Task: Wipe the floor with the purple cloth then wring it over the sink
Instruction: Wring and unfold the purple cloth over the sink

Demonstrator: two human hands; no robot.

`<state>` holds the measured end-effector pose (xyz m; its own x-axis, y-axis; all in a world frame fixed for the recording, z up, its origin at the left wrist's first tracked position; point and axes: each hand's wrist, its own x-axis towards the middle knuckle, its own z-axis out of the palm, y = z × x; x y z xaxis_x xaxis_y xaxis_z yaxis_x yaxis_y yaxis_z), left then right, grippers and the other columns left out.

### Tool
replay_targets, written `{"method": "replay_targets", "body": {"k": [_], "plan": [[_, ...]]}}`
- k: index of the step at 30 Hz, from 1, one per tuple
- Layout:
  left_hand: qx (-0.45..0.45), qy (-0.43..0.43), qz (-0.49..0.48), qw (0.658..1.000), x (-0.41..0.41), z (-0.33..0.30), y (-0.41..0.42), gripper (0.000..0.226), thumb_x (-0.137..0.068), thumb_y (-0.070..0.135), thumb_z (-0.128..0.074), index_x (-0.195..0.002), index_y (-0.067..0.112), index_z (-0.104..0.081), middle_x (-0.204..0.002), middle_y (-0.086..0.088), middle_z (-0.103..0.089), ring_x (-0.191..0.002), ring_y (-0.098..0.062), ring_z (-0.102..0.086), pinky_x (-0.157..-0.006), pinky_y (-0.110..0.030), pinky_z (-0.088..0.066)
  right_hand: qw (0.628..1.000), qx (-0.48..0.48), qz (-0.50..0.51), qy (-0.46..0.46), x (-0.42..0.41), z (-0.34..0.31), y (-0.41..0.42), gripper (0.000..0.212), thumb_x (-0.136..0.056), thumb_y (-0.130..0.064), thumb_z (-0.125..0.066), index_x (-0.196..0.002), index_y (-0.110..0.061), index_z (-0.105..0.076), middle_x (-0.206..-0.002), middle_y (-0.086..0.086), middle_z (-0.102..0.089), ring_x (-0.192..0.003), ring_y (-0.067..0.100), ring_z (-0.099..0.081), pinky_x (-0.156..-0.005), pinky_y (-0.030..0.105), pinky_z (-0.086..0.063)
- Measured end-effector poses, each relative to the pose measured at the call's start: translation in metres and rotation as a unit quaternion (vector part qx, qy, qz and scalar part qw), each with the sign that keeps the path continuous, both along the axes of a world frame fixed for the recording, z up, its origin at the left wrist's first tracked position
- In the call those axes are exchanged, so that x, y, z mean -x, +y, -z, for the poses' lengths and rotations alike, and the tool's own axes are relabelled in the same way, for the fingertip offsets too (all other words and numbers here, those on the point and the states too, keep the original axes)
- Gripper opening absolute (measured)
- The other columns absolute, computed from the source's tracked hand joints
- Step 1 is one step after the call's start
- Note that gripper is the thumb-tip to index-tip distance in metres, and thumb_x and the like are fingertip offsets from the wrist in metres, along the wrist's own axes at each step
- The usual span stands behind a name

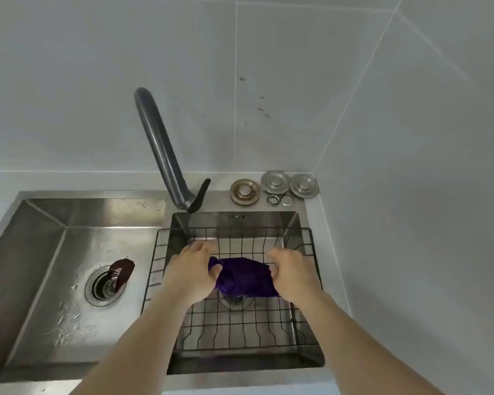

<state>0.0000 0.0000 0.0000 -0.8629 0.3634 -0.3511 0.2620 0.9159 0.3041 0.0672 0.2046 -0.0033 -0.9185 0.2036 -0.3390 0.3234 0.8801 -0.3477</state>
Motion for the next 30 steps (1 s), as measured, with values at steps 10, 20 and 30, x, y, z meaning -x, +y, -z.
{"method": "replay_targets", "body": {"k": [10, 20, 30], "plan": [[0.065, -0.086, 0.001, 0.994, 0.035, 0.070, 0.009, 0.045, -0.097, 0.031, -0.057, -0.140, 0.033, -0.047, -0.139, 0.004, -0.054, -0.125, -0.023, -0.056, -0.102, -0.039, -0.045, 0.997, 0.032, 0.047, -0.058, 0.040, 0.070, -0.001, 0.033, -0.094, -0.011, -0.064, -0.125, -0.024, -0.066, -0.118, 0.002, -0.071, -0.108, 0.024, -0.067, -0.086, 0.040, -0.058], [-0.023, -0.032, -0.110, 0.993, 0.037, 0.053, 0.001, 0.013, -0.096, 0.023, -0.057, -0.107, 0.028, -0.061, -0.105, 0.002, -0.058, -0.094, -0.028, -0.063, -0.078, -0.038, -0.050, 0.992, 0.056, 0.116, -0.003, 0.042, 0.054, 0.007, 0.013, -0.092, -0.019, -0.072, -0.102, -0.028, -0.073, -0.099, -0.007, -0.075, -0.090, 0.016, -0.071, -0.081, 0.037, -0.061], [-0.080, 0.133, -0.126, 0.980, -0.005, -0.044, -0.056, 0.012, -0.098, 0.019, -0.050, -0.107, 0.023, -0.056, -0.089, 0.004, -0.055, -0.082, -0.024, -0.055, -0.067, -0.035, -0.041, 0.986, 0.019, 0.129, 0.107, -0.007, -0.038, -0.015, 0.017, -0.094, -0.013, -0.065, -0.092, -0.029, -0.072, -0.094, -0.007, -0.072, -0.087, 0.017, -0.067, -0.073, 0.033, -0.056]]}}
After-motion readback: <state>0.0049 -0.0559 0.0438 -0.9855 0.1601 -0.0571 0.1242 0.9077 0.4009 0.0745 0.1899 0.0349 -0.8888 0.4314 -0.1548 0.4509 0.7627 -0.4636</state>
